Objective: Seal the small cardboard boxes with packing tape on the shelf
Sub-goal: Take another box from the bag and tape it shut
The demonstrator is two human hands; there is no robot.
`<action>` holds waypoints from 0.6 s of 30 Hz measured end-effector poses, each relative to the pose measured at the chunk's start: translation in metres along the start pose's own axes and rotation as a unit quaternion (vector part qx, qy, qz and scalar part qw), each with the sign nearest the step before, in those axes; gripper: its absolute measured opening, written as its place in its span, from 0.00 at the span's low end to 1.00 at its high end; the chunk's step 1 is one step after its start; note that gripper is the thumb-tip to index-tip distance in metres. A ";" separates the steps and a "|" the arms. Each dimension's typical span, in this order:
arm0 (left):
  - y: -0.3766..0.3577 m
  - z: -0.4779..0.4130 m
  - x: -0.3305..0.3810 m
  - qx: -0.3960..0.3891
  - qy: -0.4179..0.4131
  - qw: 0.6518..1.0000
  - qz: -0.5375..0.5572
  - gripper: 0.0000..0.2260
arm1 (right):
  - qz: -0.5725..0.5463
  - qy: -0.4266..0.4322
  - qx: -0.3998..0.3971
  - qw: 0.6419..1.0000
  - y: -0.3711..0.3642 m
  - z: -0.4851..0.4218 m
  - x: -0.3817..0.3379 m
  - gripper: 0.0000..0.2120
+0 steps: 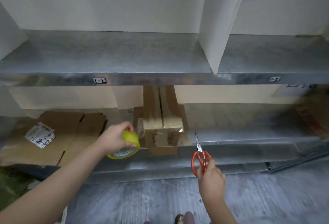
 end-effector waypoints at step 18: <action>0.024 -0.009 -0.008 -0.026 -0.105 0.994 0.000 0.22 | -0.382 -0.169 -0.299 0.858 -0.040 0.096 -0.145 0.19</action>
Point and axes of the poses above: each hand's wrist, its own z-axis away from the middle knuckle, its own y-axis out of the back of the hand, x = y × z, the point moved 5 cm from there along -z, towards the middle knuckle, and after that the axes turned 1 degree about -z, right-handed, at the moved point
